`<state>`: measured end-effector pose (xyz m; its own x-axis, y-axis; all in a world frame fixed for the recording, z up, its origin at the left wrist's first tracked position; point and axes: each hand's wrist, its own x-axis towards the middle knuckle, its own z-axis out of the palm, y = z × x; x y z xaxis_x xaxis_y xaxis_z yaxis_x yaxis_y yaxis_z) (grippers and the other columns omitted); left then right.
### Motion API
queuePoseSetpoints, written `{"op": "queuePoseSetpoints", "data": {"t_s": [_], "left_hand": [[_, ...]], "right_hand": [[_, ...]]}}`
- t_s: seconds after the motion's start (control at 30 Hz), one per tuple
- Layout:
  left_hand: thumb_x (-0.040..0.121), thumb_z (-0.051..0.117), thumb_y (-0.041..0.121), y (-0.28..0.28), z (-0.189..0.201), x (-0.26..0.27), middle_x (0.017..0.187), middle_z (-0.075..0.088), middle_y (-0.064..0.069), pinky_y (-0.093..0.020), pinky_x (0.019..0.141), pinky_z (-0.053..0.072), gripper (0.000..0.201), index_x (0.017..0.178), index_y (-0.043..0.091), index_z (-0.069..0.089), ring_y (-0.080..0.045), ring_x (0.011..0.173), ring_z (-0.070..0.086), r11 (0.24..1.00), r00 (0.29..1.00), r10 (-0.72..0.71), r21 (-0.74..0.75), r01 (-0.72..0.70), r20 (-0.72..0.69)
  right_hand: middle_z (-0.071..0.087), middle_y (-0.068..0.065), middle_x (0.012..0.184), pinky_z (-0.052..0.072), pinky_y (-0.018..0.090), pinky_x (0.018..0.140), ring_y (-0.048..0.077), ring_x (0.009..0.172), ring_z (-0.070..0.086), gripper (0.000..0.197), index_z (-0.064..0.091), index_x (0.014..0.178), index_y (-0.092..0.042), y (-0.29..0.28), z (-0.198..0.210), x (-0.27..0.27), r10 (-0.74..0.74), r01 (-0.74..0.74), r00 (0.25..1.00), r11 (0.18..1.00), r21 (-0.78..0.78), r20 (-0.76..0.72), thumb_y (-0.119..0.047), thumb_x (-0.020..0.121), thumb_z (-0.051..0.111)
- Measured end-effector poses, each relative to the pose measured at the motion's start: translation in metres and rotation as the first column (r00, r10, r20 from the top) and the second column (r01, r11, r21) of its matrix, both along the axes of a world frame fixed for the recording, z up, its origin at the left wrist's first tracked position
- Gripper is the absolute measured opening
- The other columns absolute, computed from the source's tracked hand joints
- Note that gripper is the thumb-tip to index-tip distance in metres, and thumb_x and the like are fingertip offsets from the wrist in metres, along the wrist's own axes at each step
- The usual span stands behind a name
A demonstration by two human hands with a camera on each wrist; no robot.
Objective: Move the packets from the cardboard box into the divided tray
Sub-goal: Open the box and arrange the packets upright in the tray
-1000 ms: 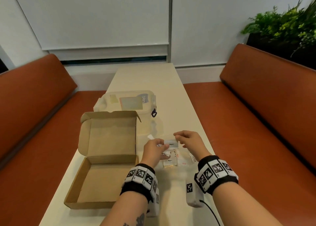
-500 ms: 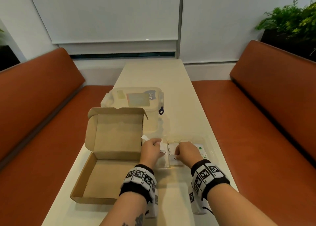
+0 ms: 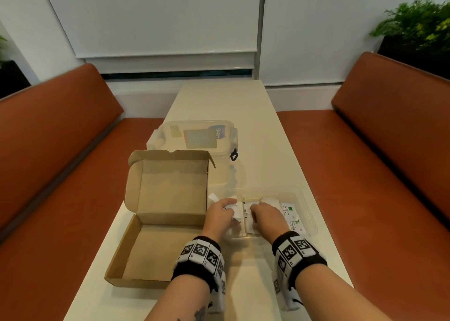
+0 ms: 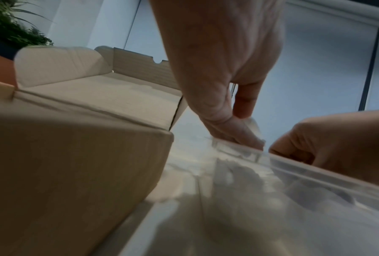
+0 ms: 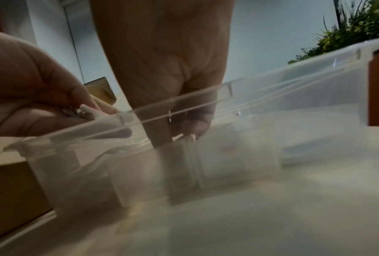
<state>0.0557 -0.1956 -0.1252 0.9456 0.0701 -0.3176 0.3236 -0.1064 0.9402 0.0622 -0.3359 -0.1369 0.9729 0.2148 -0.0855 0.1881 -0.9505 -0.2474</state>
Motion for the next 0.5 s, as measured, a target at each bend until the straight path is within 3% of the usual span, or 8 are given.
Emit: {"op": "queuePoseSetpoints", "data": {"t_s": [0.17, 0.3, 0.4, 0.5], "left_hand": [[0.086, 0.037, -0.014, -0.002, 0.002, -0.002, 0.108, 0.054, -0.016, -0.034, 0.075, 0.059, 0.043, 0.111, 0.008, 0.064, -0.025, 0.087, 0.06, 0.999, 1.0, -0.023, -0.031, 0.023, 0.003], [0.087, 0.043, -0.012, -0.001, 0.005, -0.005, 0.113, 0.053, -0.018, -0.031, 0.069, 0.06, 0.04, 0.104, 0.018, 0.063, -0.025, 0.084, 0.062, 0.999, 0.998, -0.043, -0.016, 0.043, 0.039], [0.086, 0.046, -0.013, -0.002, 0.008, -0.008, 0.119, 0.052, -0.019, -0.033, 0.068, 0.06, 0.039, 0.103, 0.017, 0.063, -0.029, 0.093, 0.062, 0.997, 0.996, -0.068, -0.031, 0.069, 0.053], [0.087, 0.049, -0.012, -0.003, 0.009, -0.01, 0.118, 0.053, -0.017, -0.037, 0.071, 0.06, 0.038, 0.104, 0.019, 0.063, -0.03, 0.095, 0.063, 0.995, 0.994, -0.078, -0.057, 0.082, 0.078]], "right_hand": [[0.061, 0.012, 0.106, 0.043, 0.03, 0.08, 0.027, 0.098, 0.058, 0.019, 0.057, 0.103, -0.005, -0.001, -0.003, 0.0, -0.027, 0.027, 1.0, 1.0, 0.004, -0.012, -0.001, 0.087, 0.048], [0.06, 0.008, 0.094, 0.04, 0.029, 0.07, 0.022, 0.082, 0.054, 0.007, 0.051, 0.089, -0.014, 0.001, 0.003, -0.001, -0.103, 0.102, 0.995, 0.979, 0.178, -0.005, -0.007, 0.089, 0.049], [0.059, 0.003, 0.078, 0.043, 0.03, 0.067, 0.02, 0.073, 0.054, 0.012, 0.052, 0.084, -0.014, 0.001, 0.012, 0.0, -0.25, 0.229, 0.968, 0.832, 0.506, -0.026, -0.021, 0.094, 0.051], [0.062, 0.003, 0.07, 0.052, 0.031, 0.062, 0.018, 0.064, 0.059, 0.02, 0.062, 0.085, -0.009, 0.002, 0.019, -0.001, -0.244, 0.304, 0.951, 0.643, 0.703, -0.187, -0.028, 0.088, 0.064]]}}
